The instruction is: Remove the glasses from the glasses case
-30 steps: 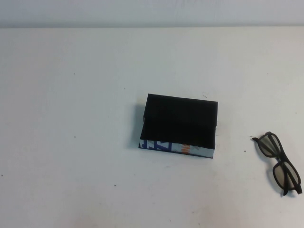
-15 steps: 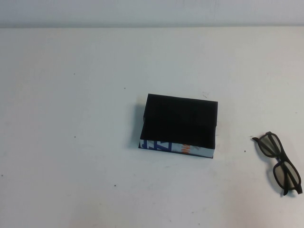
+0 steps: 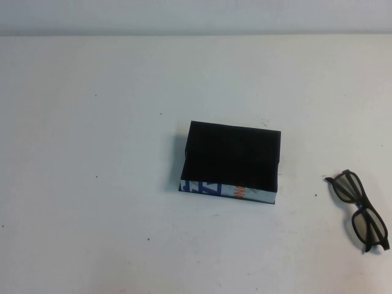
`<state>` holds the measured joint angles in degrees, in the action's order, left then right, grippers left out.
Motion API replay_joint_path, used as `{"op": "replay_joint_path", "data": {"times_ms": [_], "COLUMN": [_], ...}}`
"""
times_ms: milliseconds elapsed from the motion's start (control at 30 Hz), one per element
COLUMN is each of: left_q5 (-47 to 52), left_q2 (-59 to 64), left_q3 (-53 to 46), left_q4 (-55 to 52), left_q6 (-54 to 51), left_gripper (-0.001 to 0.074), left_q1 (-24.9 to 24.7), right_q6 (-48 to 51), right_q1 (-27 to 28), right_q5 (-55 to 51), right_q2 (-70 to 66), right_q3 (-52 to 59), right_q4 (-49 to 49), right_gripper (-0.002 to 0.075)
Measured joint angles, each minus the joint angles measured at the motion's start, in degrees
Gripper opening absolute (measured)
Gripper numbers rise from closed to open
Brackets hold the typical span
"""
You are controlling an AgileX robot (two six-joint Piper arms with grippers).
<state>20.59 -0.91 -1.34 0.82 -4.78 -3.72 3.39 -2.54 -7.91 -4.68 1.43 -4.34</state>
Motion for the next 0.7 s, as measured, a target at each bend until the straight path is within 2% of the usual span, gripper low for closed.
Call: {"op": "replay_joint_path", "data": {"times_ms": [433, 700], "left_q5": [0.0, 0.0], "left_q2": [0.0, 0.0], "left_q3": [0.0, 0.0], "left_q4": [0.0, 0.0], "left_q6": [0.0, 0.0], "left_gripper": [-0.0004, -0.0004], "left_q1": [0.0, 0.0], "right_q6": [0.0, 0.0], "right_q1": [0.3, 1.9], "right_q5": [-8.2, -9.0], "right_q2": [0.0, 0.7], "right_q3": [0.2, 0.2], "right_q4": [1.3, 2.0], "right_gripper": [-0.0016, -0.0016]}}
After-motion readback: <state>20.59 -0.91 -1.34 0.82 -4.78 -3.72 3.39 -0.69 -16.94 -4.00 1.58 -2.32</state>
